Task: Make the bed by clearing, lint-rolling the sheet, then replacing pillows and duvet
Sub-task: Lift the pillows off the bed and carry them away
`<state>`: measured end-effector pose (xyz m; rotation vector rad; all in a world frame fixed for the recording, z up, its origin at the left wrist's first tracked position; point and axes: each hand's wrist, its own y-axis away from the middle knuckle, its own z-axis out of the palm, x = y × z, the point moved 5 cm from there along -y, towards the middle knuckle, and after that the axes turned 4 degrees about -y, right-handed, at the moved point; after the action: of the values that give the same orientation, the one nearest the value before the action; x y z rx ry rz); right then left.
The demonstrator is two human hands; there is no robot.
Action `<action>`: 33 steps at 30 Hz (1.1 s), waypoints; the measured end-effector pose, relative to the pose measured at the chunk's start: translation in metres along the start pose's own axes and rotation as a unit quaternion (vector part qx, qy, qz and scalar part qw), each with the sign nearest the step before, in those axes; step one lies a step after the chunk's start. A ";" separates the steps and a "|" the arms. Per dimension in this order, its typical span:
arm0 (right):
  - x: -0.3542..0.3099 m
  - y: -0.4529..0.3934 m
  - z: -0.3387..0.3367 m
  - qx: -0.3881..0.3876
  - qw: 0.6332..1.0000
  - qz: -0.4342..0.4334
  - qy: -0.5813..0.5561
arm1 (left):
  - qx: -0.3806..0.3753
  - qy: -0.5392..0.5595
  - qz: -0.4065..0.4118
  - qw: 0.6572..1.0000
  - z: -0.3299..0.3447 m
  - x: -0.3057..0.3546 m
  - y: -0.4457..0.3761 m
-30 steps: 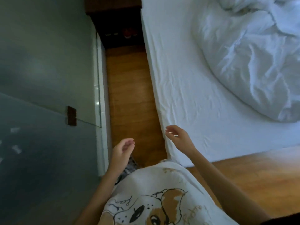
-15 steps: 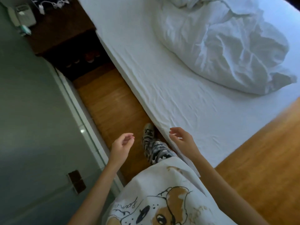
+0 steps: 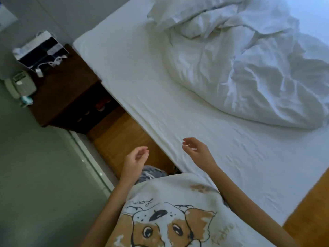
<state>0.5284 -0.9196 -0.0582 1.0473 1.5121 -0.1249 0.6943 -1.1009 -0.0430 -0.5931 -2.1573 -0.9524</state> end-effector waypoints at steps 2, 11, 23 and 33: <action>-0.012 -0.025 -0.011 0.036 0.999 0.011 -0.021 | -0.022 -0.006 0.016 1.000 -0.005 0.020 -0.041; -0.028 -0.119 -0.024 0.228 0.963 0.107 -0.096 | -0.200 -0.066 0.068 0.975 -0.020 0.082 -0.239; -0.113 -0.307 0.006 0.333 0.923 0.169 -0.096 | -0.352 -0.260 0.220 0.872 -0.028 0.196 -0.515; -0.086 -0.479 -0.096 0.352 0.920 0.155 -0.079 | -0.016 -0.378 0.505 0.776 0.070 0.310 -0.687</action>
<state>0.1310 -1.1859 -0.1892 1.7905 1.1435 -0.5473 0.0260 -1.4382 -0.1561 -2.1470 -1.8972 -0.1051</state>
